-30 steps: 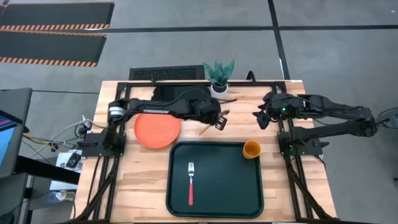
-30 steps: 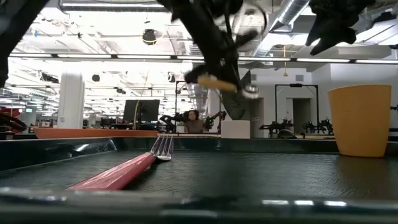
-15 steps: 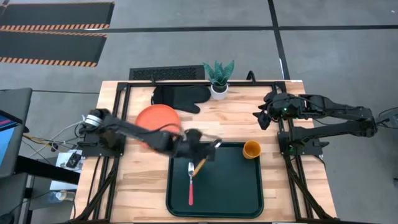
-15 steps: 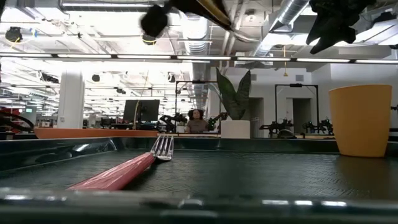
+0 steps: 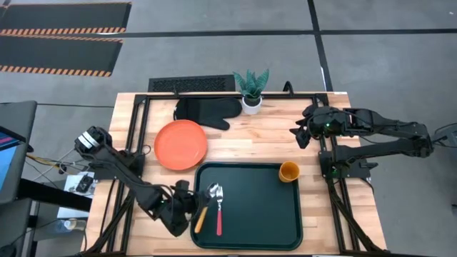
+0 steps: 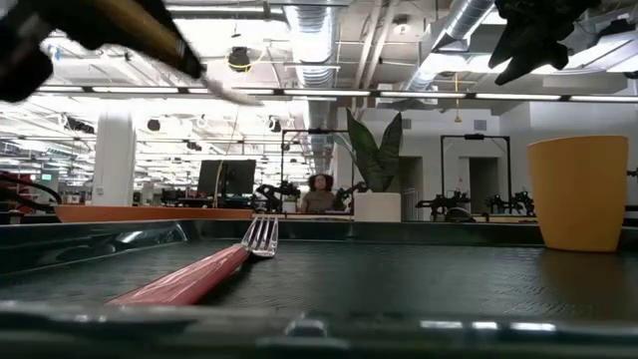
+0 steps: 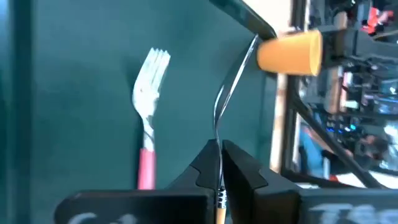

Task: Pick and place plate/cup/fork/spoon on tray
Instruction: Put the yellow spoon on the black tray to the left of the pink fork

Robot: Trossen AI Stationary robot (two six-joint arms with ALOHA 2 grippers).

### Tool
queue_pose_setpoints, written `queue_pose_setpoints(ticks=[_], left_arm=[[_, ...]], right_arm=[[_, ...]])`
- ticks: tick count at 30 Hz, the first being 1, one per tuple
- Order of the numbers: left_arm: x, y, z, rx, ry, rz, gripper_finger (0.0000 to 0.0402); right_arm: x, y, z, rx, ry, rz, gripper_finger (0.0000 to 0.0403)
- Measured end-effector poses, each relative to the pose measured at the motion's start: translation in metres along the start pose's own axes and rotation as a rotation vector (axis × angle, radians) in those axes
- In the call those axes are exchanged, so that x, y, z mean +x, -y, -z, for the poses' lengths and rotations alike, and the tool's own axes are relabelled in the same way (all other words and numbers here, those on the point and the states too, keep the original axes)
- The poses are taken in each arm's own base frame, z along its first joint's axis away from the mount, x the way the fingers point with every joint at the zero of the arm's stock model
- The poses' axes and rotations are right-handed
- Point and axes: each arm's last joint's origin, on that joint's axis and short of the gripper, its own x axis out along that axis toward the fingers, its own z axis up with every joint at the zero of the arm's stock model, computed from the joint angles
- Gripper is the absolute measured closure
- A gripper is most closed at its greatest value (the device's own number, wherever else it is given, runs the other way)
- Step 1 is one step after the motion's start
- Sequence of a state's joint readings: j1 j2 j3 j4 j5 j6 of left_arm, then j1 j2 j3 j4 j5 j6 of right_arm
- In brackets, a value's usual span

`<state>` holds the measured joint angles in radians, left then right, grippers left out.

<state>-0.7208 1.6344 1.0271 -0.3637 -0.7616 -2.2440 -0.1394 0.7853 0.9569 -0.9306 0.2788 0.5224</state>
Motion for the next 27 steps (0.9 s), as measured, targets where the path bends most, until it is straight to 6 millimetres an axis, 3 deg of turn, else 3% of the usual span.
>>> queue_pose_setpoints(ticks=[13,22,27], left_arm=[[0.018,-0.038,-0.012,0.057,0.076,-0.058,0.0401],[0.045,-0.055,0.011,-0.010,0.053,-0.008,0.0401],[0.047,-0.058,0.017,0.000,0.050,-0.015,0.0401]], right_arm=[[0.002,0.000,0.000,-0.001,0.001,0.013,0.0159],[0.002,-0.001,-0.001,0.013,0.008,0.009,0.0159],[0.002,-0.001,-0.002,0.037,0.011,0.007,0.0159]])
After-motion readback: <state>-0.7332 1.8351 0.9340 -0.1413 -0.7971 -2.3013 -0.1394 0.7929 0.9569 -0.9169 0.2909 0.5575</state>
